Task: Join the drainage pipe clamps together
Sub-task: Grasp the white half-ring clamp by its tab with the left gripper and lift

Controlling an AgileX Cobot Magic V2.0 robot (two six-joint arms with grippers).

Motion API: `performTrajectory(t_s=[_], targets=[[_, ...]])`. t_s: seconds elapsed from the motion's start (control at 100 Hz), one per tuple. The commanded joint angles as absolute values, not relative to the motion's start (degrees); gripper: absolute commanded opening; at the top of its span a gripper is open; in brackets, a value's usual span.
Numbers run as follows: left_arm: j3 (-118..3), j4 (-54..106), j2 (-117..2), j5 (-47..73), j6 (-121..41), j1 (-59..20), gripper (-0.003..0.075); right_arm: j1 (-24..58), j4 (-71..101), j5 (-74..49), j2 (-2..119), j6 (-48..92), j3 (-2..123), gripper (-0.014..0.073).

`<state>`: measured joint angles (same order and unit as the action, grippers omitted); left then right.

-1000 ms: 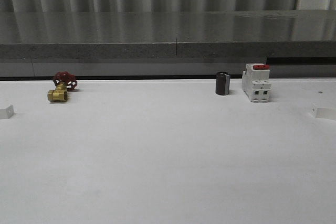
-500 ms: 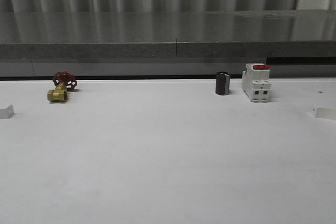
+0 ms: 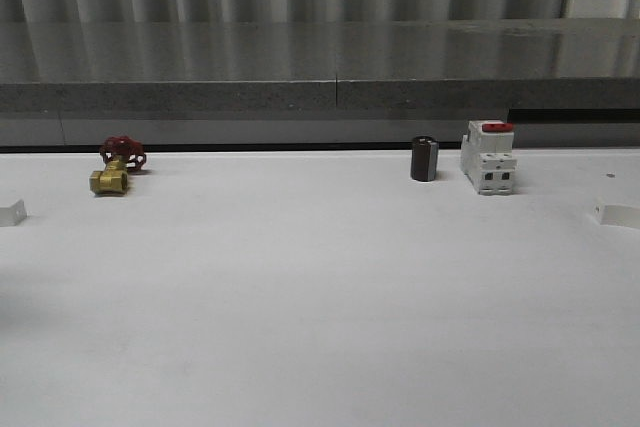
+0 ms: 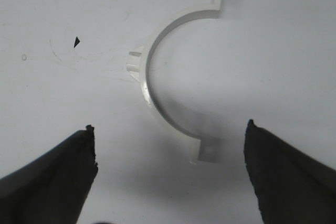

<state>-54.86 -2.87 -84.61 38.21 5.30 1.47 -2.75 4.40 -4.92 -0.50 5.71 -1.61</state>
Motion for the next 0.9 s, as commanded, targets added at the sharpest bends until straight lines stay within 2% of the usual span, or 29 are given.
performTrajectory(t_s=[0.0, 0.37, 0.83, 0.89], targets=[[-60.24, -2.50, -87.62, 39.84, 5.85, 3.08, 0.0545, -2.92, 4.47, 0.00, -1.76, 5.80, -0.71, -0.0068], [-74.25, -2.50, -104.17, 49.81, 0.49, 4.32, 0.0544, -2.92, 4.47, 0.00, -1.76, 5.80, -0.71, -0.0068], [-76.70, -2.26, -112.37, 44.67, -1.87, 4.32, 0.0542, -2.92, 4.47, 0.00, -1.76, 5.80, -0.71, -0.0068], [-76.70, -2.26, -112.47, 44.36, -1.87, 4.32, 0.0507, -2.92, 4.47, 0.00, -1.76, 5.80, -0.71, -0.0068]])
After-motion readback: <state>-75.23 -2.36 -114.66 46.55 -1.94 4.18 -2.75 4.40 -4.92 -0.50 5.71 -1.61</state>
